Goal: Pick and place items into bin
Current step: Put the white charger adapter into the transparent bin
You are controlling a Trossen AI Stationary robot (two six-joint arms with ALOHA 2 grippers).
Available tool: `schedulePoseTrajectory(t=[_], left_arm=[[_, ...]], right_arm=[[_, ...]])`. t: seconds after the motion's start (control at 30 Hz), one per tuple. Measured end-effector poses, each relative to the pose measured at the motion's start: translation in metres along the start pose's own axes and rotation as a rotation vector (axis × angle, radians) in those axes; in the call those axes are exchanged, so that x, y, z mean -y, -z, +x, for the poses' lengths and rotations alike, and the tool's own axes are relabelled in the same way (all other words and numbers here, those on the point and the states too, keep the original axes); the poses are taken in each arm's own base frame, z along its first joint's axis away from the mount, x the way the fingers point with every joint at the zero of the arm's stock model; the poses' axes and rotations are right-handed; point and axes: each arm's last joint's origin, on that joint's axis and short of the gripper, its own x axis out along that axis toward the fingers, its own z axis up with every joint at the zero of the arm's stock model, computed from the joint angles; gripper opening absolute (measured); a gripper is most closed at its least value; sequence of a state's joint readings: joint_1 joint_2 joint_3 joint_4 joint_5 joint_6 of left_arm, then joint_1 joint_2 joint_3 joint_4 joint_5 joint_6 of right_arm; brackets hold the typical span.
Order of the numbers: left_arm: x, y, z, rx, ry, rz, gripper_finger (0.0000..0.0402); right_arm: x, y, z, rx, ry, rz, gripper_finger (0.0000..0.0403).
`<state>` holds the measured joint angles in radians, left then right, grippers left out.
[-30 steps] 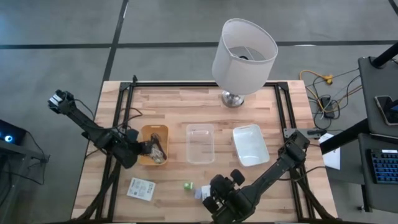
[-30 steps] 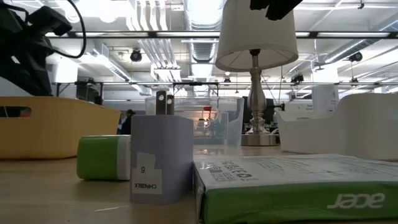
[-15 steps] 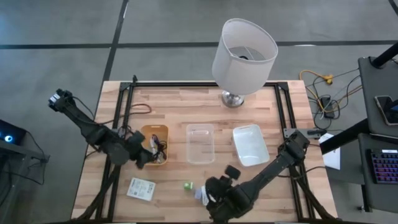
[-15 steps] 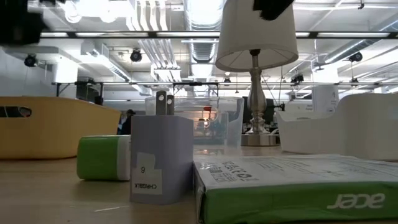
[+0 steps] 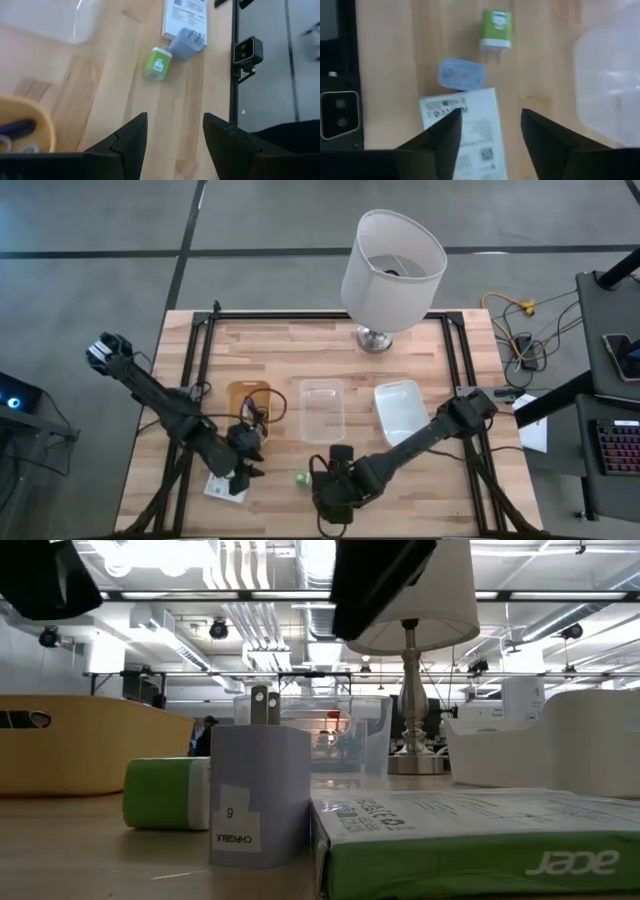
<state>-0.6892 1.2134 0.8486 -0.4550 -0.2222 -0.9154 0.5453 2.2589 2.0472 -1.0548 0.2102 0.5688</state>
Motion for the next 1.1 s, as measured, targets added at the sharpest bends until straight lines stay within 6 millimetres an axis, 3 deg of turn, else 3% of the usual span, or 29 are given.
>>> schedulePoseTrajectory(t=[0.3,0.53,1.1], left_arm=[[0.0,-0.003,0.006,0.063,-0.083,0.098,0.0176],[0.0,-0.003,0.005,0.073,-0.085,0.097,0.0176],[-0.001,-0.004,0.005,0.075,-0.088,0.092,0.0176]], right_arm=[[-0.005,0.005,0.028,0.07,-0.047,0.053,0.0266],[-0.006,0.013,0.049,0.107,-0.078,0.147,0.0286],[-0.004,0.019,0.073,0.208,-0.11,0.19,0.03]])
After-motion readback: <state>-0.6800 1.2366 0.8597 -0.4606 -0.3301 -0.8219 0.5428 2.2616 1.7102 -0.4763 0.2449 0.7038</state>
